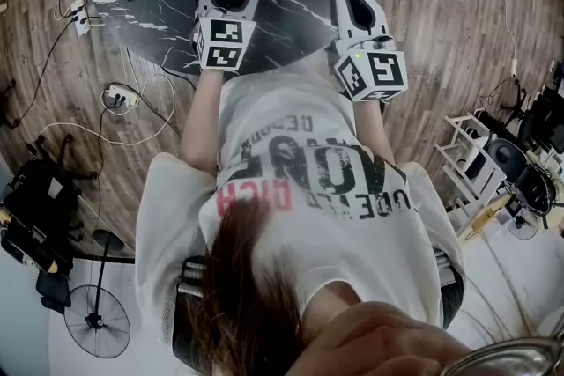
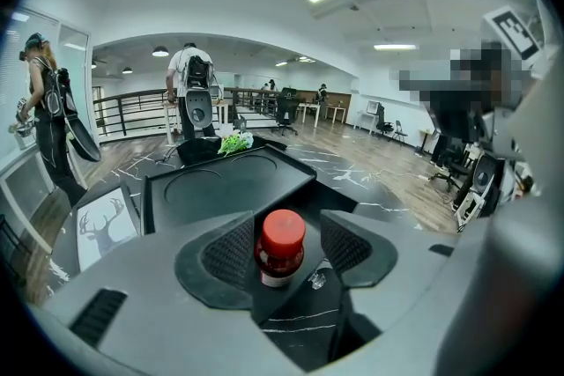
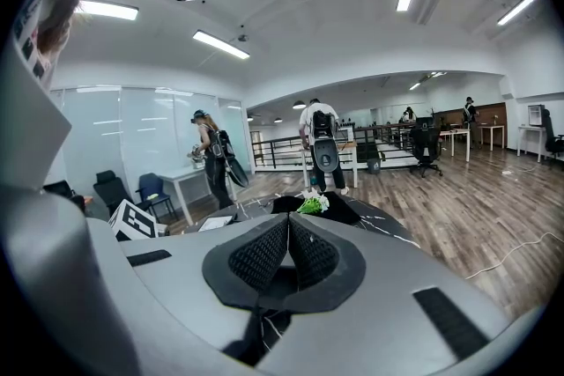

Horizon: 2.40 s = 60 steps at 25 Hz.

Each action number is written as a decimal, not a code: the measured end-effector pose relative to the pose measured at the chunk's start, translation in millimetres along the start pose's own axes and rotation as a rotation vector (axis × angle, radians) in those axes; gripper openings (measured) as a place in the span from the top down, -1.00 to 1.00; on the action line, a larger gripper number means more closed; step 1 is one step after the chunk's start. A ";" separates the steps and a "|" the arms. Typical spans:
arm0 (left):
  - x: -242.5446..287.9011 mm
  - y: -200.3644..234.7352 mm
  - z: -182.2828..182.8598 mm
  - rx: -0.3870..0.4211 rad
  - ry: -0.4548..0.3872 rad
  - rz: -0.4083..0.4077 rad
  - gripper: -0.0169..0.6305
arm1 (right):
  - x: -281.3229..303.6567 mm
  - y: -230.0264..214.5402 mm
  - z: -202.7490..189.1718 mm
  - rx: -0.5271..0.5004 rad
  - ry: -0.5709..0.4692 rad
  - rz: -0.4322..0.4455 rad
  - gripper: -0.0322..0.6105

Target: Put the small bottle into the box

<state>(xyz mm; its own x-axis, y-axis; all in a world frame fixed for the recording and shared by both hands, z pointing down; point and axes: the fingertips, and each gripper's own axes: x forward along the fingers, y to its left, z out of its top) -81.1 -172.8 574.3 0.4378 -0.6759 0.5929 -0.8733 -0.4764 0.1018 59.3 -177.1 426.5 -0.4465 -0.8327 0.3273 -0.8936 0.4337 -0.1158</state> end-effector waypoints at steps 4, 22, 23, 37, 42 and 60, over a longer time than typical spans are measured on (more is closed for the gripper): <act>-3.9 2.5 3.2 0.015 0.005 0.026 0.35 | -1.0 -0.3 1.4 -0.002 -0.004 0.003 0.89; -23.2 7.4 19.7 0.006 -0.041 0.084 0.68 | -10.6 2.3 4.5 -0.007 -0.021 0.013 0.89; -24.1 7.4 20.2 0.007 -0.041 0.085 0.70 | -11.1 2.6 4.3 -0.008 -0.021 0.014 0.89; -27.6 7.2 27.1 0.015 -0.052 0.098 0.89 | -15.0 2.8 6.8 -0.007 -0.032 0.008 0.89; -26.1 8.0 28.0 0.017 -0.049 0.097 0.93 | -12.5 2.2 7.4 -0.006 -0.034 0.010 0.89; -48.7 20.4 62.7 0.013 -0.140 0.188 0.94 | -11.3 7.8 15.6 -0.011 -0.058 0.062 0.89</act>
<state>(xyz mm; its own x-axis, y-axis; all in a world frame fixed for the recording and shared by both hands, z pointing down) -106.9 -184.9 497.5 0.2940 -0.8244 0.4837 -0.9399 -0.3414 -0.0107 56.7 -169.6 407.2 -0.5029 -0.8227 0.2649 -0.8639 0.4883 -0.1235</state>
